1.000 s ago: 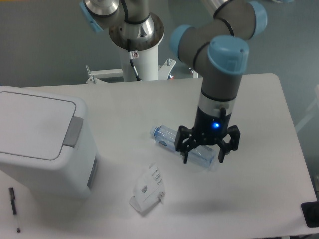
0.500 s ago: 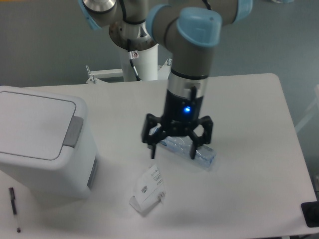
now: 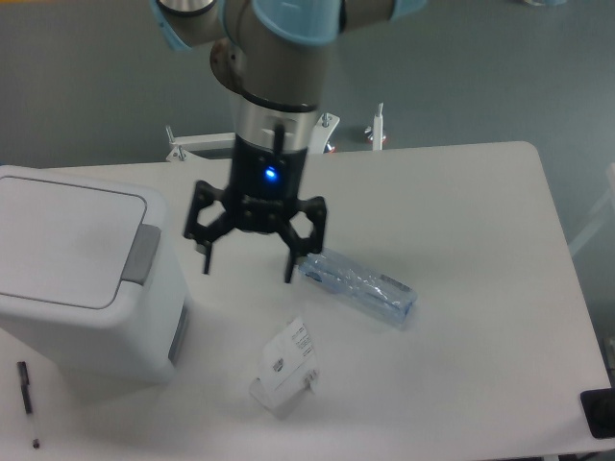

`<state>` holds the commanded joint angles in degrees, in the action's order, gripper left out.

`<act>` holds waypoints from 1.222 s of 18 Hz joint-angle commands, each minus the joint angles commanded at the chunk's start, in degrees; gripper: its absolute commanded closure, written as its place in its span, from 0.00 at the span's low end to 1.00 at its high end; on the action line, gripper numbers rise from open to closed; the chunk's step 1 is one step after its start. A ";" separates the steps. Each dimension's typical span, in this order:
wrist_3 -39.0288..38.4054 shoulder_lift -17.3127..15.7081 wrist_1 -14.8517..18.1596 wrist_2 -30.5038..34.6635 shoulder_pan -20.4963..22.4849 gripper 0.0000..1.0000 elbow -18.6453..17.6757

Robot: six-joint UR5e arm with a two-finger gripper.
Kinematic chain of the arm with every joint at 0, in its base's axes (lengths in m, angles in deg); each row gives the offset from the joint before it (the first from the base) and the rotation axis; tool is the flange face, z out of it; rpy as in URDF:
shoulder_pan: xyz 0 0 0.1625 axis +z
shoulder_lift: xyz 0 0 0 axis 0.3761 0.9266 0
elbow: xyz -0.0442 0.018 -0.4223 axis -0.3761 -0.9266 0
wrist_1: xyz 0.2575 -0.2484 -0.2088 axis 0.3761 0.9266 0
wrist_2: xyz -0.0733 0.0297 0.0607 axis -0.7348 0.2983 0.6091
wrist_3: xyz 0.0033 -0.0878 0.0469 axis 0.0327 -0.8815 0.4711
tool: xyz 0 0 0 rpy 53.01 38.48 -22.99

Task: Open the trash can
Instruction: 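Raise the gripper and move it toward the white trash can lid, then push the gripper finger against the lid edge to flip it open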

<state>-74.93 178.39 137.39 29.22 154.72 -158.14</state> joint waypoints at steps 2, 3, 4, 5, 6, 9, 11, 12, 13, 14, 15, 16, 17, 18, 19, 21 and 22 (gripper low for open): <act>0.09 -0.18 -3.25 -0.09 -0.17 0.00 -1.94; 0.09 0.08 -4.14 -0.09 -0.35 0.00 -2.12; 0.09 0.34 -4.32 -0.09 -0.44 0.00 -2.12; 0.09 0.43 -4.41 -0.09 -0.53 0.00 -2.12; 0.00 0.52 -4.41 -0.09 -0.96 0.00 -2.21; 0.00 0.52 -4.41 -0.09 -1.76 0.00 -2.21; 0.17 0.61 -4.50 -0.09 -2.11 0.00 -1.95; 0.26 0.70 -4.76 -0.18 -2.20 0.00 -1.95; 0.35 0.70 -4.76 -0.18 -2.46 0.00 -1.95; 0.35 0.70 -4.76 -0.18 -2.46 0.00 -2.03; 0.35 0.78 -4.76 -0.18 -2.55 0.00 -2.12; 0.35 0.96 -4.76 -0.18 -2.64 0.00 -2.04; 0.35 1.05 -4.76 -0.18 -2.64 0.00 -2.04; 0.44 1.05 -4.76 -0.09 -2.90 0.00 -2.04; 0.61 1.14 -4.76 -0.09 -2.90 0.00 -2.04; 0.70 1.75 -4.76 0.00 -2.99 0.00 -2.04; 0.70 1.93 -4.85 0.09 -2.99 0.00 -1.95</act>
<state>-74.23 180.31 132.54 29.30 151.73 -160.09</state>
